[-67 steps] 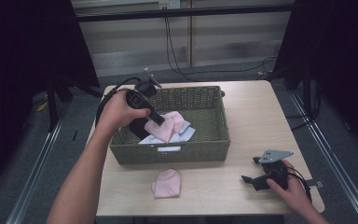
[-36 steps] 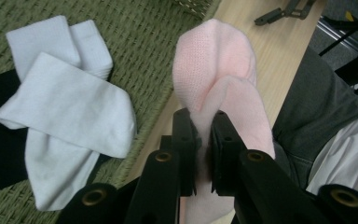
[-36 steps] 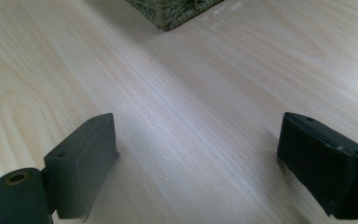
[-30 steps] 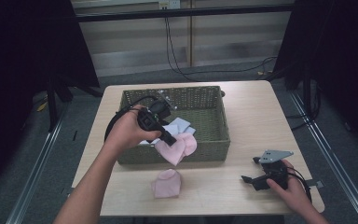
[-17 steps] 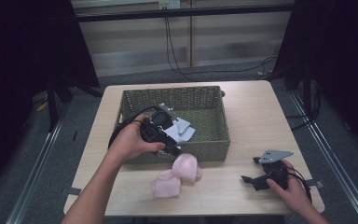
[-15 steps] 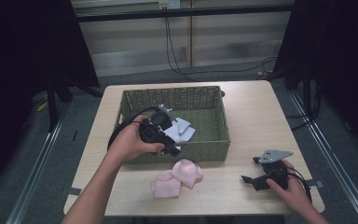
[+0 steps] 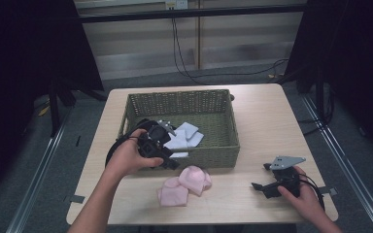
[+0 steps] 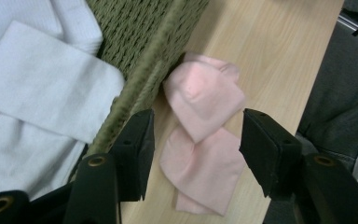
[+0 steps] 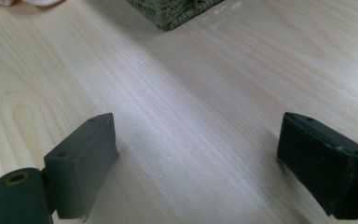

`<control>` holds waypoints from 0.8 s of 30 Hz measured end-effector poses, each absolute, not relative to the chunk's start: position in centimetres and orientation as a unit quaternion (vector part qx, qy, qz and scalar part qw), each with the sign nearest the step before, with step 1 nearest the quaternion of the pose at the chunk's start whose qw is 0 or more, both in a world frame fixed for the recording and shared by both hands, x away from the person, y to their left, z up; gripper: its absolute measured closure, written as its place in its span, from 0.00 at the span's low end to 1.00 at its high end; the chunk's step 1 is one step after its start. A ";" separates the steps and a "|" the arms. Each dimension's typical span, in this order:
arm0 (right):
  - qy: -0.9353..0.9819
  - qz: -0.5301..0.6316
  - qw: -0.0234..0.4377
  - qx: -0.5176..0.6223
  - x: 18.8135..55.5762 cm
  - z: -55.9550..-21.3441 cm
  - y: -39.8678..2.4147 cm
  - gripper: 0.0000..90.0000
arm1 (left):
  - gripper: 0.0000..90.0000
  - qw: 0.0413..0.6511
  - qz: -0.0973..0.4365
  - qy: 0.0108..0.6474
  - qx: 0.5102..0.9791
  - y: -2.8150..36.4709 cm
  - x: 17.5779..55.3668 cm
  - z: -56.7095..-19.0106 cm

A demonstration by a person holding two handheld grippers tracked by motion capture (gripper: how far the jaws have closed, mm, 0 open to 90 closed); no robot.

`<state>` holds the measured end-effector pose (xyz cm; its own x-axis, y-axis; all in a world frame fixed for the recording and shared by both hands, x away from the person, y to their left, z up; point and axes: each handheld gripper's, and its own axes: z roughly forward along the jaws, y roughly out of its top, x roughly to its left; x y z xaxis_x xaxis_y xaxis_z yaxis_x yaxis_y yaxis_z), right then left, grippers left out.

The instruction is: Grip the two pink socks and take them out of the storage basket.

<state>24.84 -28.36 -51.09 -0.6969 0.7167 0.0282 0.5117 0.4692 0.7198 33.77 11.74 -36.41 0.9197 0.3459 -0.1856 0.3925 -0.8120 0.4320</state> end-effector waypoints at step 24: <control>0.845 0.365 0.140 0.363 24.8 -51.1 -28.4 0.12 | 0.37 0.249 -0.038 0.257 0.933 17.0 32.2 -42.8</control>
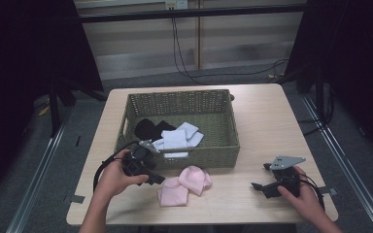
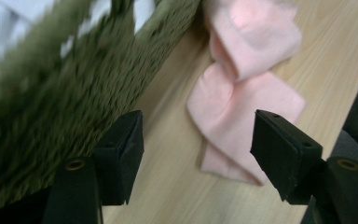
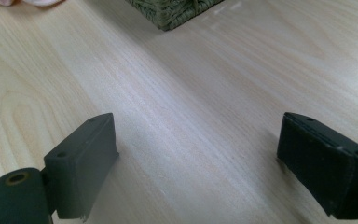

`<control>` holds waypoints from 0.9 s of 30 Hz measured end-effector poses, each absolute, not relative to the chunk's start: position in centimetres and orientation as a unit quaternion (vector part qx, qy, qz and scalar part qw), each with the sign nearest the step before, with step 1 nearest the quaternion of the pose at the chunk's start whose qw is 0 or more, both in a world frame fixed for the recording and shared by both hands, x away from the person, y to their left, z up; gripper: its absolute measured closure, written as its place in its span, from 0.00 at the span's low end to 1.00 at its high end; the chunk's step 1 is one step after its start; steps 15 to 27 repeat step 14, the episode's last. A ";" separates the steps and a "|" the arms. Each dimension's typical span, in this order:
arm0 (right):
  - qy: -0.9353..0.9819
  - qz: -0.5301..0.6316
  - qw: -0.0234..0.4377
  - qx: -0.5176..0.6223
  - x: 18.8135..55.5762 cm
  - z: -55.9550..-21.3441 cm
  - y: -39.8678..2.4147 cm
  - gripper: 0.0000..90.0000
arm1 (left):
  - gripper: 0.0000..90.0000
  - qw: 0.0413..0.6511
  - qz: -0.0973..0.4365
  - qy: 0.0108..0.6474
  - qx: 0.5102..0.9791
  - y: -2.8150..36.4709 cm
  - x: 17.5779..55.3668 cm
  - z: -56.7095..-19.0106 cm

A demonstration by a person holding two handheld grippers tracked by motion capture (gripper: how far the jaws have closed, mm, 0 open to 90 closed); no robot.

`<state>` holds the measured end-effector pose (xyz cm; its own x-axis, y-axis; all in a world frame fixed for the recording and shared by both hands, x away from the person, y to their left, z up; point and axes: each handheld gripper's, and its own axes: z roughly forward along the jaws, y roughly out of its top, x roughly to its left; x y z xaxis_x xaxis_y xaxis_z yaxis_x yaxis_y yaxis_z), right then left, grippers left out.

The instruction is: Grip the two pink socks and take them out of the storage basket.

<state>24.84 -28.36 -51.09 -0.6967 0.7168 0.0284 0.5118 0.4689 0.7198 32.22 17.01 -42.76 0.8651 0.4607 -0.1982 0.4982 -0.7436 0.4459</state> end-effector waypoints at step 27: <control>0.845 0.365 0.140 0.363 24.8 -51.1 -28.4 0.12 | 0.35 0.237 -0.042 0.262 0.935 18.5 31.1 -46.4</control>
